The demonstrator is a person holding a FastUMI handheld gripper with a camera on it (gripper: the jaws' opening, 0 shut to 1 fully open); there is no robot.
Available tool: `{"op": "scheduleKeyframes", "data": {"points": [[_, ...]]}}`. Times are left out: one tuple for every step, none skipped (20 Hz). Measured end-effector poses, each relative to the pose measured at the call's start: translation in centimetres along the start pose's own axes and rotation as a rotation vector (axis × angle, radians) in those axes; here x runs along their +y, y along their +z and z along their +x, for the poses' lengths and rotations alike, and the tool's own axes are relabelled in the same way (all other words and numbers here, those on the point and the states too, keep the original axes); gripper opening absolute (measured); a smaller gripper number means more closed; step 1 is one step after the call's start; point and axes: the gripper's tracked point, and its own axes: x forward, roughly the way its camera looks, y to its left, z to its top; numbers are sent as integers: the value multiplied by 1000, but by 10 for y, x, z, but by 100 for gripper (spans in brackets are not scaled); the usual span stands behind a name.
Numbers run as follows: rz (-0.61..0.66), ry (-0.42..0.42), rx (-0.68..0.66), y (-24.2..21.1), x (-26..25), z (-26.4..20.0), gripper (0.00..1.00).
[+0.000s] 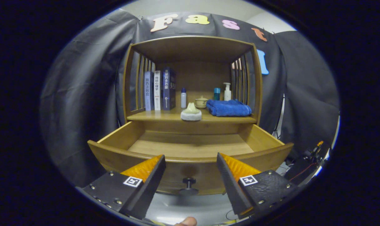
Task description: Pull open the drawer, take out the items inside it, and place them on the countertop above the cabinet.
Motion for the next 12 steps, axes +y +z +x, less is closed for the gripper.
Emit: {"op": "scheduleKeyframes", "data": {"points": [[3, 6, 12, -4, 1, 2, 97], [5, 13, 22, -8, 2, 5, 97], [-5, 9, 37, -12, 2, 4, 97], [-6, 11, 16, -7, 1, 4, 98], [1, 11, 22, -9, 1, 5, 98], [2, 8, 17, -7, 1, 3, 98], [0, 4, 18, -8, 0, 6, 98], [-10, -11, 20, -11, 0, 7, 97], [-26, -18, 27, -12, -2, 4, 97], [-24, -19, 26, -11, -2, 5, 97], [-15, -18, 30, -11, -1, 6, 97], [-13, -19, 31, -10, 0, 6, 97]]}}
